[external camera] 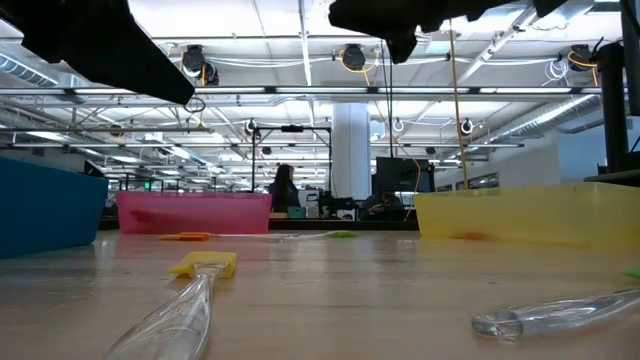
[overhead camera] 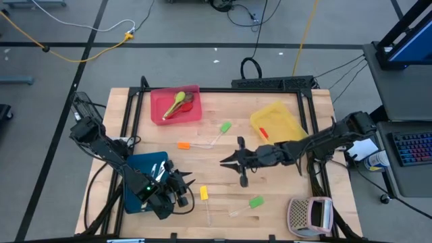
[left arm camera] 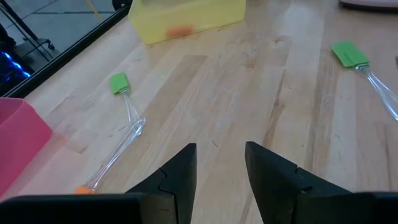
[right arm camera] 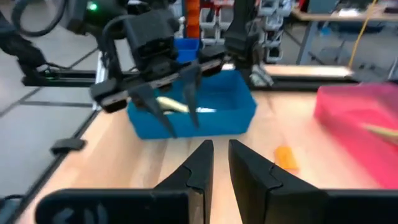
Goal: Pick & Place Kitchen Items
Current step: Put the bottom green spatula into the yellow bin
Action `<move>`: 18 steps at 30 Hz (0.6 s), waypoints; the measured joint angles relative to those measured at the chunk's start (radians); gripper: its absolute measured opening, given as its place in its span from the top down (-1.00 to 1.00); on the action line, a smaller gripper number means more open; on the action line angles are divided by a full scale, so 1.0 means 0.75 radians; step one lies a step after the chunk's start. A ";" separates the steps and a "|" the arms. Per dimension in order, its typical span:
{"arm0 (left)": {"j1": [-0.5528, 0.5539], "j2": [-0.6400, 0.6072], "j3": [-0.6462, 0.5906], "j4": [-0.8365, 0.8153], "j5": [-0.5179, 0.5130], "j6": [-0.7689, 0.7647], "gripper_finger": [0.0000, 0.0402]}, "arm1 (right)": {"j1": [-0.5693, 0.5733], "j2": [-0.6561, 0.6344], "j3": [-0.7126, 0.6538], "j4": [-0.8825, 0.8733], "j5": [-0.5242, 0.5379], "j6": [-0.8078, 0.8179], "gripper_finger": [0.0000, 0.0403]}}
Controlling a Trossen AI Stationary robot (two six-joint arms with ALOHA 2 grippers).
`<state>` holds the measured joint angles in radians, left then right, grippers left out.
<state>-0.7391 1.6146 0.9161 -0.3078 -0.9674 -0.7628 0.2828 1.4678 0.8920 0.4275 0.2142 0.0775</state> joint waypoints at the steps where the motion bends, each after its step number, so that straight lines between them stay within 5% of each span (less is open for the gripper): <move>1: 0.000 0.000 0.000 0.000 0.000 0.000 0.29 | -0.010 0.001 0.000 0.017 0.000 -0.020 0.78; 10: 0.000 0.000 0.000 0.000 0.000 -0.002 0.29 | -0.037 -0.001 0.000 0.101 -0.073 0.020 0.78; 18: 0.000 0.000 0.000 -0.001 0.001 -0.002 0.29 | 0.138 -0.001 0.000 -0.040 -0.154 -0.031 0.78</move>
<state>-0.7389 1.6146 0.9161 -0.3084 -0.9668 -0.7639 0.3861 1.4670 0.8917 0.3973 0.0989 0.0543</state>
